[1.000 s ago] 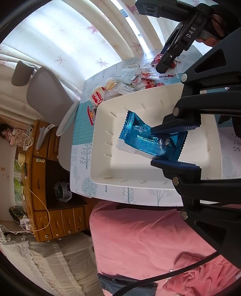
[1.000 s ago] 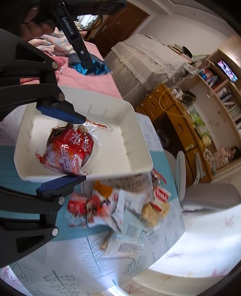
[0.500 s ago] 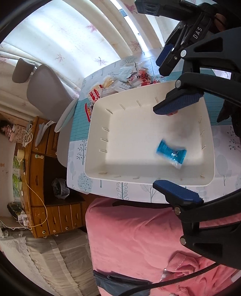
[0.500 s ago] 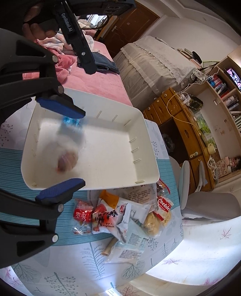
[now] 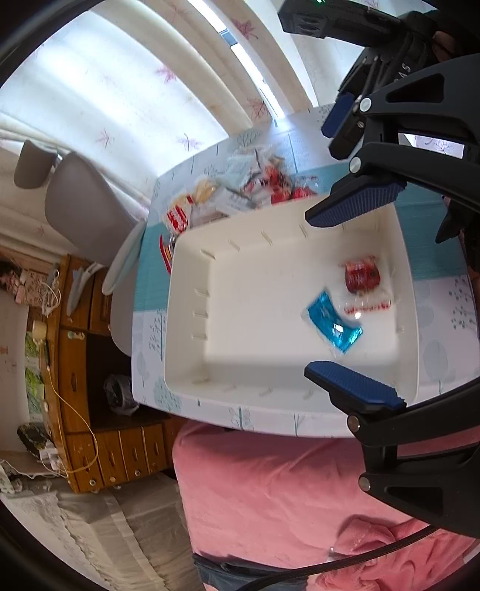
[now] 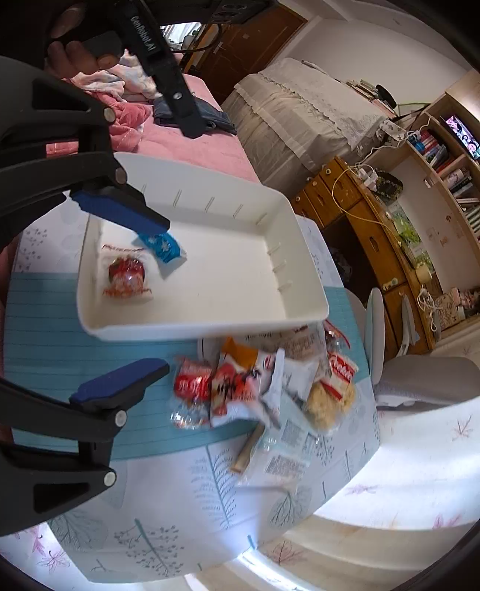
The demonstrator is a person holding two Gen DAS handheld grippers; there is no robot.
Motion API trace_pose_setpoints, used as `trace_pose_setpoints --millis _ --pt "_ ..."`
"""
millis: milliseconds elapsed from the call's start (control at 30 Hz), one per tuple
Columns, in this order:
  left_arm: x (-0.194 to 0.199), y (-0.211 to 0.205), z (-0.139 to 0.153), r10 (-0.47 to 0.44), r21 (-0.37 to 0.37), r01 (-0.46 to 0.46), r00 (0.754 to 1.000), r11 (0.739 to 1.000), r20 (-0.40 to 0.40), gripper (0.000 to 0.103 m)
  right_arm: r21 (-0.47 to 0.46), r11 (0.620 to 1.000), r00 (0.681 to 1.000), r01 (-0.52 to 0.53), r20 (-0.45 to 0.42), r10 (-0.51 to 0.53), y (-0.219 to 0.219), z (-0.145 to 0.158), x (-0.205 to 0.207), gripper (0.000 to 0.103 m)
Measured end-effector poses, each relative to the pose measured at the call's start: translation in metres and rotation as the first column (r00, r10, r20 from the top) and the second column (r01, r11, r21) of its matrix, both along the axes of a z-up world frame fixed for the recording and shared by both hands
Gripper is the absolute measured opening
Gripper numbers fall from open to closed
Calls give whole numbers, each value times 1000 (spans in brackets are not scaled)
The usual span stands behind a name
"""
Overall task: Organize snacks
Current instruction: 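Open both grippers to drop the candy and sweet into the tray, then grasp the red-and-white chip bag with the left gripper while the right gripper grasps the clear bread bag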
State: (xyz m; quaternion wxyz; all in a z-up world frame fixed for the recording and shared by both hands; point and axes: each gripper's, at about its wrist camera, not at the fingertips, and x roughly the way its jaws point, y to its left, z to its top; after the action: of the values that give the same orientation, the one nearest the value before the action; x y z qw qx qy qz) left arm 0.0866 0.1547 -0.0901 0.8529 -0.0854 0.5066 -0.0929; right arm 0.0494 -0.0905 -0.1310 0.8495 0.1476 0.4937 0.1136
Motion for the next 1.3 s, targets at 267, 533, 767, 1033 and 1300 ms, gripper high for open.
trace_pose_setpoints --millis 267,533,767,1033,1300 --pt "-2 -53 7 -52 -3 52 999 999 10 74 -13 999 999 32 -24 -32 -45 0 -7 72" --pt "5 -106 9 -40 -7 40 999 999 16 74 12 1000 998 23 -59 -22 -99 1 4 72" --pt "14 -141 1 17 -3 -17 1000 1000 17 74 81 997 995 12 -102 -4 -144 -4 26 72" --pt "34 -173 -11 61 48 -61 998 997 -2 74 121 992 984 -32 -170 53 -176 -21 68 72" --pt "51 -200 -34 88 151 -78 994 985 -59 79 252 968 976 4 -214 51 -198 -55 110 78"
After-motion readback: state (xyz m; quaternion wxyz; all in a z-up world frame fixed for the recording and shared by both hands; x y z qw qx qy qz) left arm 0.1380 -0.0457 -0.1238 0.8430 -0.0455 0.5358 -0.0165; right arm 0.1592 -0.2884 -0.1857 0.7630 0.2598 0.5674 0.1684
